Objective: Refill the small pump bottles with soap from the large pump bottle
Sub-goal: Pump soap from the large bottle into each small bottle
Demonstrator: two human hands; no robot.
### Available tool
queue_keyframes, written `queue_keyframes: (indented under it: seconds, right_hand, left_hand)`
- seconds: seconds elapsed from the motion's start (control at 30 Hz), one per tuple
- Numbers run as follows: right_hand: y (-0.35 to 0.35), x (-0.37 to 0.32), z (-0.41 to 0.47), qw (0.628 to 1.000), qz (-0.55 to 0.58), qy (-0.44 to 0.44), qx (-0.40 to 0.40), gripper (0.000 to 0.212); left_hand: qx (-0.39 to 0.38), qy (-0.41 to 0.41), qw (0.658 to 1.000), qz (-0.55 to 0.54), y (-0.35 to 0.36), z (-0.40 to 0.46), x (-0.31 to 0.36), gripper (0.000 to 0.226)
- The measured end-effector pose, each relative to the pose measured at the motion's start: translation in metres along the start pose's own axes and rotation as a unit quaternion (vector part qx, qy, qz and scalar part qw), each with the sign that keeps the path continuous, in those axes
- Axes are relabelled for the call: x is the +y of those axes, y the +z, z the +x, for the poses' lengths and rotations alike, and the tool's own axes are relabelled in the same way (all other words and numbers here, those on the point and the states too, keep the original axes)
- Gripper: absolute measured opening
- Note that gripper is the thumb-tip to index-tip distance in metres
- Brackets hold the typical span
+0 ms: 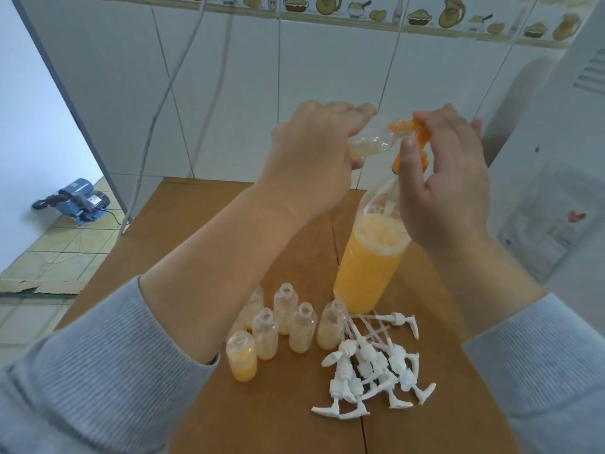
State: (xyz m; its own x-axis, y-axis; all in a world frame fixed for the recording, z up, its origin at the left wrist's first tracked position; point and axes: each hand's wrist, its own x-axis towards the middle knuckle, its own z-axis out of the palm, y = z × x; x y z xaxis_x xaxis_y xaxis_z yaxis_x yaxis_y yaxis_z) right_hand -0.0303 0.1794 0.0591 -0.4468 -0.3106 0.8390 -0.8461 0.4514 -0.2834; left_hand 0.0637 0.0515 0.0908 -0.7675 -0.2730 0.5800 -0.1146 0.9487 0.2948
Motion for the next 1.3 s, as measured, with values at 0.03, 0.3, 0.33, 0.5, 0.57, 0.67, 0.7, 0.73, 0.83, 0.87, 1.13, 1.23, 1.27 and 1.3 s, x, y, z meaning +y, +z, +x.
queue_keyframes:
  seconds: [0.03, 0.3, 0.33, 0.5, 0.57, 0.67, 0.7, 0.73, 0.83, 0.87, 1.13, 1.23, 1.27, 1.3]
  right_hand:
    - [-0.001, -0.002, 0.001, 1.000, 0.004, 0.002, 0.005, 0.048]
    - [0.014, 0.002, -0.014, 0.998, 0.049, 0.039, 0.027, 0.038]
    - [0.014, 0.002, -0.015, 0.998, 0.047, 0.044, 0.015, 0.038]
    - [0.001, -0.004, -0.003, 0.999, 0.027, 0.036, -0.018, 0.042]
    - [-0.001, -0.003, -0.001, 0.999, 0.033, 0.040, -0.001, 0.042]
    - [0.008, 0.002, -0.006, 0.998, 0.040, 0.035, 0.028, 0.036]
    - [0.011, 0.004, -0.009, 0.998, 0.043, 0.033, 0.031, 0.034]
    - [0.014, 0.006, -0.010, 0.998, 0.044, 0.035, 0.031, 0.034]
    - [0.016, 0.008, -0.012, 0.998, 0.041, 0.036, 0.015, 0.034]
    - [0.015, 0.007, -0.010, 0.998, 0.041, 0.037, 0.007, 0.034]
    - [0.002, -0.004, -0.001, 0.997, 0.056, 0.043, 0.020, 0.037]
    - [0.008, -0.003, -0.007, 0.993, 0.080, 0.058, 0.057, 0.033]
    - [0.010, -0.003, -0.008, 0.993, 0.082, 0.058, 0.061, 0.033]
    - [0.012, -0.003, -0.010, 0.993, 0.083, 0.056, 0.056, 0.033]
  left_hand:
    - [0.005, 0.001, 1.000, -0.002, -0.001, 0.001, 0.001, 0.055]
    - [-0.007, -0.012, 1.000, -0.013, 0.006, -0.004, 0.000, 0.057]
    - [-0.013, -0.015, 1.000, -0.014, 0.006, -0.005, 0.000, 0.057]
    - [-0.018, -0.006, 1.000, -0.016, -0.003, 0.002, -0.003, 0.056]
    - [-0.006, -0.003, 1.000, -0.023, -0.003, 0.003, 0.000, 0.056]
    - [-0.005, -0.002, 1.000, -0.018, 0.002, 0.001, 0.001, 0.056]
    - [-0.007, -0.004, 1.000, -0.017, 0.004, 0.000, 0.000, 0.057]
    - [-0.011, -0.003, 1.000, -0.017, 0.005, -0.001, -0.001, 0.057]
    - [-0.030, -0.006, 0.999, -0.013, 0.006, -0.004, -0.003, 0.056]
    - [-0.032, -0.008, 0.999, -0.010, 0.005, -0.003, -0.003, 0.056]
    - [-0.023, -0.004, 0.999, -0.023, -0.005, 0.005, 0.000, 0.056]
    - [-0.018, -0.004, 0.999, -0.029, -0.001, 0.001, 0.001, 0.057]
    - [-0.018, -0.004, 0.999, -0.030, 0.000, 0.001, 0.000, 0.057]
    - [-0.025, -0.006, 0.999, -0.032, 0.001, 0.000, -0.001, 0.057]
